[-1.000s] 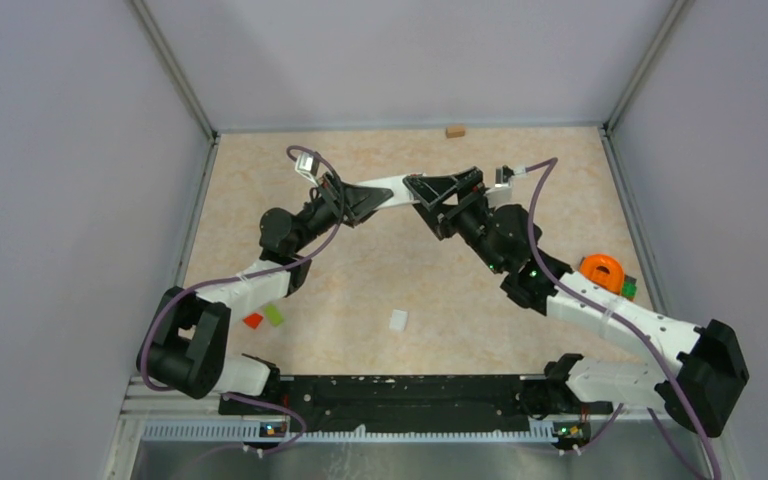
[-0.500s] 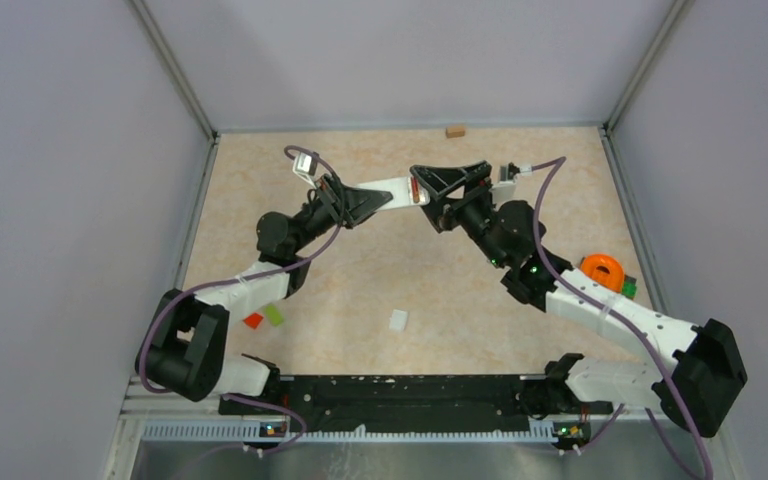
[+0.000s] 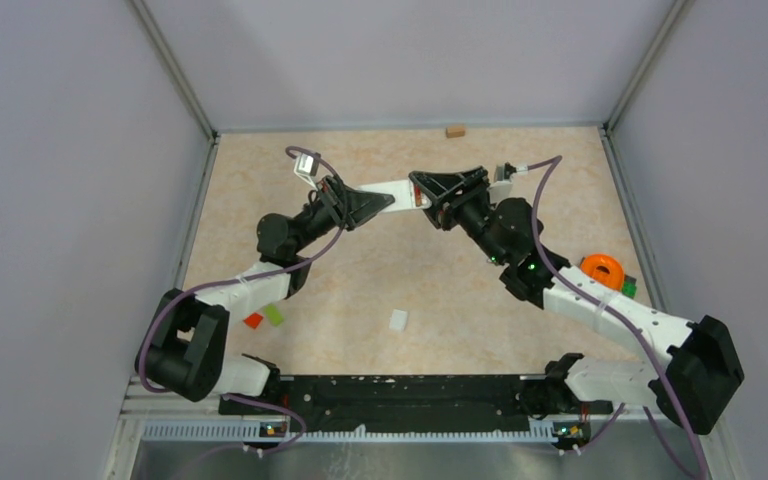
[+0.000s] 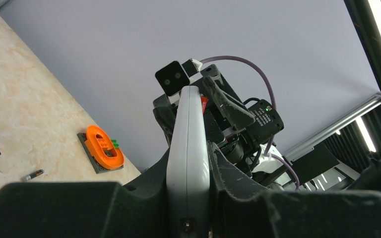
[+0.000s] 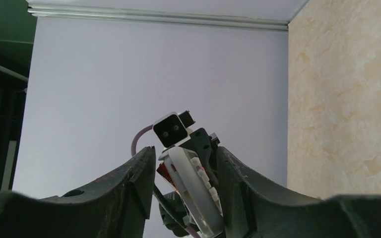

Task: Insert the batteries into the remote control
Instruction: Load the battery into the remote control.

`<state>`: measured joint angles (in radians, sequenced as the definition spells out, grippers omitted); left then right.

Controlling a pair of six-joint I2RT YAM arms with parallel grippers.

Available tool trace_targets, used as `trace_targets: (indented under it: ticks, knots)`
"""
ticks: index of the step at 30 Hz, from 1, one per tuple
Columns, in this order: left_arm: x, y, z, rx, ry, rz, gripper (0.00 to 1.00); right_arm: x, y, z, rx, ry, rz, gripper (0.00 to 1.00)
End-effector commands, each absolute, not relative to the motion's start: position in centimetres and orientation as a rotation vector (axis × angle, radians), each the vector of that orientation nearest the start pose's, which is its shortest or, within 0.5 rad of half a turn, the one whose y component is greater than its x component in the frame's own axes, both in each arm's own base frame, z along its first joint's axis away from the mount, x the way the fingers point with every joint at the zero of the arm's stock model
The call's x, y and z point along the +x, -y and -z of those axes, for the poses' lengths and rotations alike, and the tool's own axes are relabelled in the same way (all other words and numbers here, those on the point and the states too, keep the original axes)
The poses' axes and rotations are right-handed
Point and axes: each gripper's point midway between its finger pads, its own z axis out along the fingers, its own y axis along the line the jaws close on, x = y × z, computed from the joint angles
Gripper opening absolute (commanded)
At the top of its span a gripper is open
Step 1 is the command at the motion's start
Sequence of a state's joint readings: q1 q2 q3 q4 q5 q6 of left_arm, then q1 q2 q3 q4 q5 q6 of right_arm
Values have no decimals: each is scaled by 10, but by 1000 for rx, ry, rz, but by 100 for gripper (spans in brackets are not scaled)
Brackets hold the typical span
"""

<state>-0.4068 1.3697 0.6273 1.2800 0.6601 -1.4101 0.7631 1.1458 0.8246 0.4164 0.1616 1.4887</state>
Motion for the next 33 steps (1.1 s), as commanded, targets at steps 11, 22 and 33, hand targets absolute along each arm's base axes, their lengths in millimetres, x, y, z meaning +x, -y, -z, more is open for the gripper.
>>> trace_targets:
  ticks: [11,22,33]
  knots:
    - [262,262,-371,92,-1260,1900,0,288,-299,-361,733,-1533,-1729,33]
    - [277,265,-381,-37,-1369,1931,0,284,-302,-359,634,-1545,-1716,16]
    - [274,268,-386,-83,-1417,2007,0,284,-274,-361,568,-1471,-1615,75]
